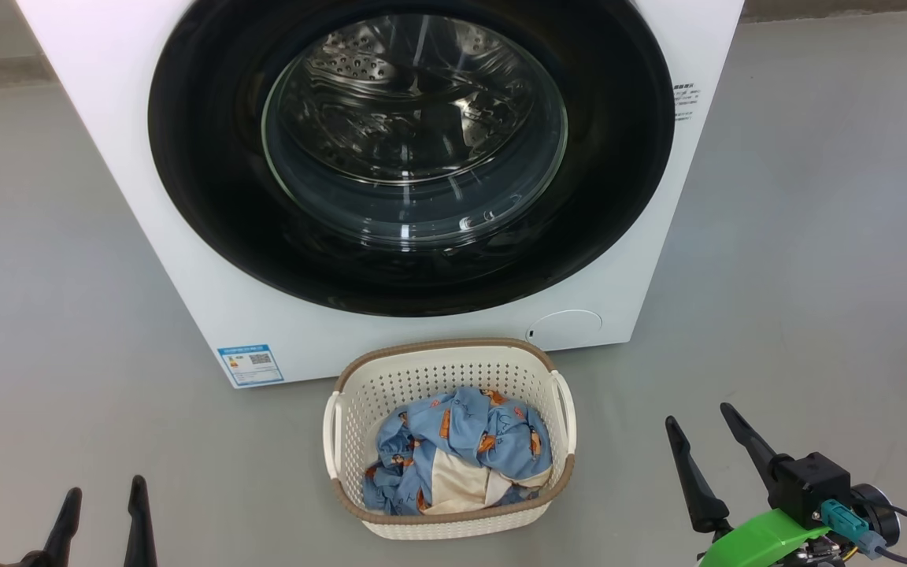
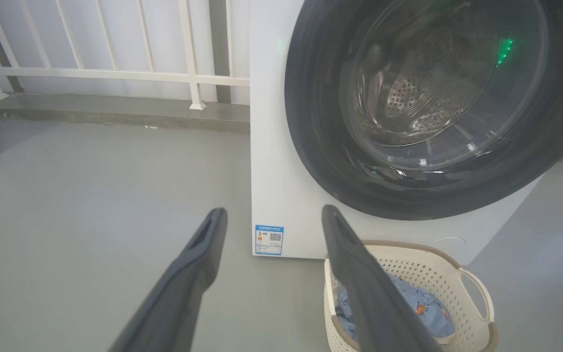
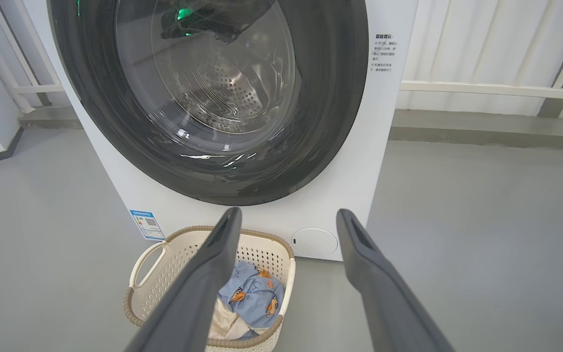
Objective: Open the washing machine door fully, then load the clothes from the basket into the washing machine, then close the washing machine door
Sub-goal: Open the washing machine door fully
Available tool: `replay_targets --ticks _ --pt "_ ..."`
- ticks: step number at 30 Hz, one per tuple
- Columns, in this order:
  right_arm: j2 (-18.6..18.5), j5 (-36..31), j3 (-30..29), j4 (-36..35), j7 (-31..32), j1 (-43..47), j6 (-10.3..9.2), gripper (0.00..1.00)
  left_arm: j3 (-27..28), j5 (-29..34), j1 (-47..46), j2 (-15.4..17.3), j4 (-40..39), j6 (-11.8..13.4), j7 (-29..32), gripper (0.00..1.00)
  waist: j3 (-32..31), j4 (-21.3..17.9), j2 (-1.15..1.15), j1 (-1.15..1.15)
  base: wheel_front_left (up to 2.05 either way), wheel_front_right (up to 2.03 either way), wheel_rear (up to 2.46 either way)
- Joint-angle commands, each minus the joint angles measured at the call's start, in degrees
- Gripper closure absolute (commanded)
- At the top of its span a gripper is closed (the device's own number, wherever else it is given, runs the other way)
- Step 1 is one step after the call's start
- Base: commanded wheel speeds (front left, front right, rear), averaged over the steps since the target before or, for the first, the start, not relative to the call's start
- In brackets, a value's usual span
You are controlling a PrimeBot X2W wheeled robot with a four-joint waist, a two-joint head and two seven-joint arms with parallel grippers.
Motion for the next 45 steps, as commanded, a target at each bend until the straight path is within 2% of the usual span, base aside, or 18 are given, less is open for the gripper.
replay_targets --ticks 1,11,31,45 --pt "-0.41 -0.65 1.45 -1.14 -0.70 -2.16 -0.06 0.00 1.85 0.25 -1.08 0.99 -1.48 -0.09 -0.79 0.00 0.01 -0.03 0.00 0.00 0.01 0.07 -0.08" --pt "-0.17 -0.50 1.51 -1.13 -0.70 -2.00 -0.06 0.00 1.57 -0.24 -0.93 1.19 -1.37 -0.09 -0.79 0.00 0.26 -0.32 0.00 0.00 0.47 0.48 -0.95" --pt "0.19 -0.53 1.33 -1.23 -0.70 -2.05 -0.06 0.00 2.58 -0.04 -1.27 0.71 -2.60 -0.09 -0.79 0.00 0.73 -0.70 0.00 0.00 1.07 1.07 -2.15" --pt "0.31 -0.45 1.26 -1.53 -0.70 -1.84 -0.06 0.00 2.36 -0.05 -1.21 0.51 -2.52 -0.09 -0.79 0.00 0.38 -0.70 0.00 0.00 0.19 0.19 -0.39"
